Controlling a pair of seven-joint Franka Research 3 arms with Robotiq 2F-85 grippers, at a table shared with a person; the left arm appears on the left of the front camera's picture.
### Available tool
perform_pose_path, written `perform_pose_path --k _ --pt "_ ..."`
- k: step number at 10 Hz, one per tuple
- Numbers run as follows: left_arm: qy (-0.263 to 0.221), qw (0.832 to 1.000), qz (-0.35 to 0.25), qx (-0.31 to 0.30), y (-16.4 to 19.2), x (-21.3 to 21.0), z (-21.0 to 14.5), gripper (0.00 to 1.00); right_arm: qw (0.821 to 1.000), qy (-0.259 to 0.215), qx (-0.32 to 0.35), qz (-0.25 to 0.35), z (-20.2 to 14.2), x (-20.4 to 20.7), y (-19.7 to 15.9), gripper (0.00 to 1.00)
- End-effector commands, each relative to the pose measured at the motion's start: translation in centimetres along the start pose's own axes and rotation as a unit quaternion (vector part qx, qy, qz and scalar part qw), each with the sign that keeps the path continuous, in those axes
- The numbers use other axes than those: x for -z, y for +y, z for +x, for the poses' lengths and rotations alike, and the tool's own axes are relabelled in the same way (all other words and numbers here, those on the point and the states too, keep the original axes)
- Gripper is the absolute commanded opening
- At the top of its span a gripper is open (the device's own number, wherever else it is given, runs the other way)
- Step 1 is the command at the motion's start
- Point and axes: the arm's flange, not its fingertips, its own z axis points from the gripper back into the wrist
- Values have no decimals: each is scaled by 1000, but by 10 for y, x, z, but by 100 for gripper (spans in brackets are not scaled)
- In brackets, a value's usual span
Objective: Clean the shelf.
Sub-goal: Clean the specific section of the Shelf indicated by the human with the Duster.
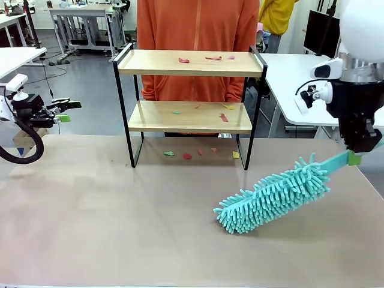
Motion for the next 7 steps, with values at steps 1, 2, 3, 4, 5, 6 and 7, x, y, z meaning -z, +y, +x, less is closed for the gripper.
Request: perform_pose_path --k 1,2,3,4,5,6,7 --pt "-2 1000 -1 3 0 1 2 100 1000 6 -1 -4 -5 0 1 13" --pt "-2 1000 -1 3 0 1 2 100 1000 6 -1 -4 -5 0 1 13" --pt "-2 1000 -1 3 0 1 2 100 1000 6 -1 -4 -5 0 1 13" --pt "-2 1000 -1 3 0 1 2 100 1000 6 -1 -4 -5 0 1 13" --pt "-2 1000 -1 3 0 1 2 100 1000 6 -1 -4 -5 0 1 13" --pt "-2 1000 -1 3 0 1 2 100 1000 6 -1 -4 -5 0 1 13" --pt "-2 1000 -1 3 0 1 2 100 1000 6 -1 -4 -5 0 1 13"
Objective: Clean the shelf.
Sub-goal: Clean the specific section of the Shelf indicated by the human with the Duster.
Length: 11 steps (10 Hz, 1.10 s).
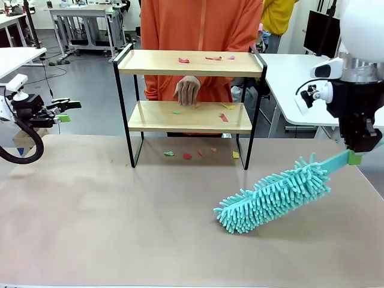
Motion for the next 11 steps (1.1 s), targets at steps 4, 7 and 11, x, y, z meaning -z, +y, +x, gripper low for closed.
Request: perform_pose_path --k 4,7,11 --pt "-2 1000 -1 3 0 1 2 100 1000 6 -2 -3 -5 0 1 13" --pt "-2 1000 -1 3 0 1 2 100 1000 6 -2 -3 -5 0 1 13" --pt "-2 1000 -1 3 0 1 2 100 1000 0 0 0 0 0 0 13"
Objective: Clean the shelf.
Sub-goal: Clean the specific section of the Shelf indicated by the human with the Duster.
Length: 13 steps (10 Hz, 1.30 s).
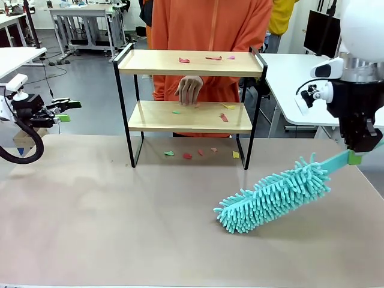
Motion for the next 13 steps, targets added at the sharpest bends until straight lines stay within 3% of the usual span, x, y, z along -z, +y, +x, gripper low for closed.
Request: perform_pose_path --k 1,2,6,8,10,12,13 --pt "-2 1000 -1 3 0 1 2 100 998 -34 51 -6 8 -10 12 13" --pt "-2 1000 -1 3 0 1 2 100 993 -79 82 -14 13 -24 25 13" --pt "-2 1000 -1 3 0 1 2 100 977 -149 143 -43 62 -56 82 13" --pt "-2 1000 -1 3 0 1 2 100 959 -178 212 -67 112 -68 107 13" --pt "-2 1000 -1 3 0 1 2 100 933 -209 274 -108 159 -67 111 13" --pt "-2 1000 -1 3 0 1 2 100 904 -260 323 -104 177 -68 119 13" --pt "-2 1000 -1 3 0 1 2 100 904 -277 319 -66 175 -69 116 13"
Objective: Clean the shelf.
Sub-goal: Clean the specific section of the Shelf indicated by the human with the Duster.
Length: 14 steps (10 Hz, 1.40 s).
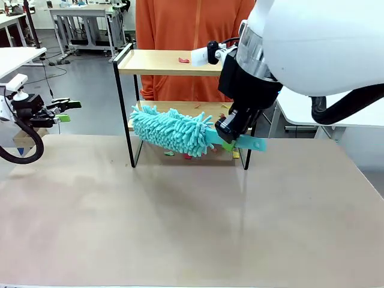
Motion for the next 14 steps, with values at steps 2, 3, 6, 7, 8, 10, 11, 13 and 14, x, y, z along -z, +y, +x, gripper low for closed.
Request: perform_pose_path --k 2,3,6,7,8,10,11,13,14 --pt "-2 1000 -1 3 0 1 2 100 1000 11 -23 -6 -5 -2 0 13" --pt "-2 1000 -1 3 0 1 2 100 1000 11 -23 -6 -5 -2 0 13" --pt "-2 1000 -1 3 0 1 2 100 998 -19 45 -38 3 1 10 13" --pt "-2 1000 -1 3 0 1 2 100 996 -42 66 -52 6 -1 18 13" --pt "-2 1000 -1 3 0 1 2 100 993 -57 83 -60 11 -1 26 13" --pt "-2 1000 -1 3 0 1 2 100 984 -81 137 -86 32 12 40 13" --pt "-2 1000 -1 3 0 1 2 100 979 -87 160 -97 47 23 44 13" --pt "-2 1000 -1 3 0 1 2 100 969 -100 198 -110 81 46 56 13" --pt "-2 1000 -1 3 0 1 2 100 964 -104 218 -108 96 56 59 13"
